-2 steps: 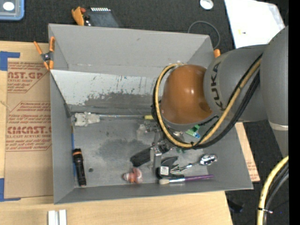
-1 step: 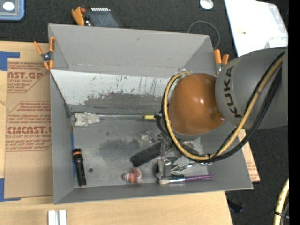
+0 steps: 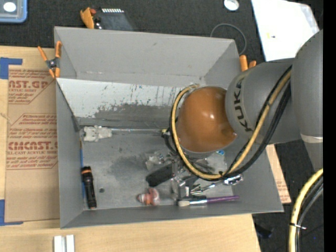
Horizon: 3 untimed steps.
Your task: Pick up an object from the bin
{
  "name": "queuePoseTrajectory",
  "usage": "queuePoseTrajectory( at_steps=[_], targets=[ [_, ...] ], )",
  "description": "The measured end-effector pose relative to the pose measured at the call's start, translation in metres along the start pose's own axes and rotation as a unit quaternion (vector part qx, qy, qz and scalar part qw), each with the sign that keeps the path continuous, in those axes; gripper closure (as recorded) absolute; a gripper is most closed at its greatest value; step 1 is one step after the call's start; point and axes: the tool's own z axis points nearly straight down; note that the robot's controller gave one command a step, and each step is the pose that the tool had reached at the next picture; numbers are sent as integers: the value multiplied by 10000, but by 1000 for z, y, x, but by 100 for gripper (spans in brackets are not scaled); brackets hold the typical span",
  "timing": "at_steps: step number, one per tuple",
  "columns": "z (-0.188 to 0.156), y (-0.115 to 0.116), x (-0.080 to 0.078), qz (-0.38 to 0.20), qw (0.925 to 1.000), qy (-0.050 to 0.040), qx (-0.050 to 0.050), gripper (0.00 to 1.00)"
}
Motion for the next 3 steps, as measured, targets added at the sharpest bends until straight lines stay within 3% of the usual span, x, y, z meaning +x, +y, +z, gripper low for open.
queuePoseTrajectory(
  at_steps=[1,2,3],
  targets=[
    [18,-8,-6,-1097,9940,-40,19,0],
    [25,-5,-7,-1366,9906,-37,12,100],
    [25,-5,-7,-1366,9906,-37,11,100]
  ],
)
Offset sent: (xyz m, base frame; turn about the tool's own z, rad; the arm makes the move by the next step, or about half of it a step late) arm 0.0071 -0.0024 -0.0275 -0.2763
